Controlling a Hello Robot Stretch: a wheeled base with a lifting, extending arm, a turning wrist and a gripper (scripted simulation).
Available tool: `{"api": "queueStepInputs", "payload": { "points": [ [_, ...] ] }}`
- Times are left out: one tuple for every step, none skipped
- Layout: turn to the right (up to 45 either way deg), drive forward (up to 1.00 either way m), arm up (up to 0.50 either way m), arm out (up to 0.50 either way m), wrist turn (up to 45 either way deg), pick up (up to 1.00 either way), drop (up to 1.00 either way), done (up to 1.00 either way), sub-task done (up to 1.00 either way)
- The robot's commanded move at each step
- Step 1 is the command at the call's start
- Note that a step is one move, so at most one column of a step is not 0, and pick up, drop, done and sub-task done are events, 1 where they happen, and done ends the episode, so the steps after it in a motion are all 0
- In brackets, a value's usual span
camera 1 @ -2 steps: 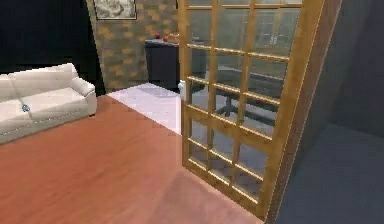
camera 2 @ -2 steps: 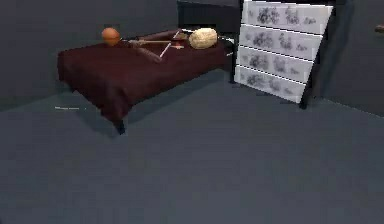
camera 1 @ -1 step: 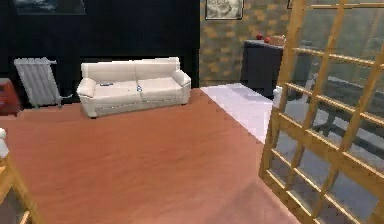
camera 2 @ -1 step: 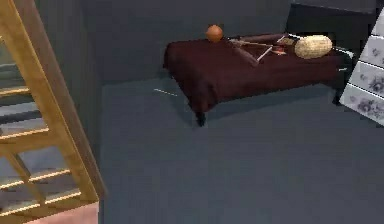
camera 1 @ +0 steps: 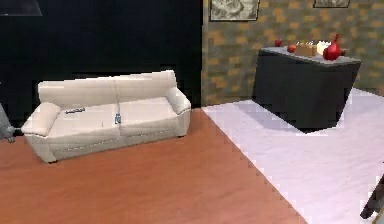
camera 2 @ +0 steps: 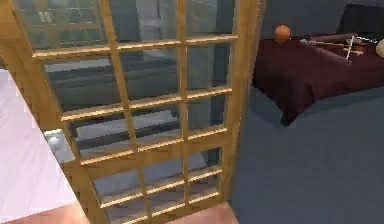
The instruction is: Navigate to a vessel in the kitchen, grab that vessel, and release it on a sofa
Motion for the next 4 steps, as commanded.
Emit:
{"api": "queueStepInputs", "payload": {
  "points": [
    [0.0,0.5,0.0,0.0,0.0,0.0,0.0,0.0,0.0],
    [42.0,0.0,0.0,0.0,0.0,0.0,0.0,0.0,0.0],
    [0.0,1.0,0.0,0.0,0.0,0.0,0.0,0.0,0.0],
    [0.0,0.7,0.0,0.0,0.0,0.0,0.0,0.0,0.0]
  ]
}}
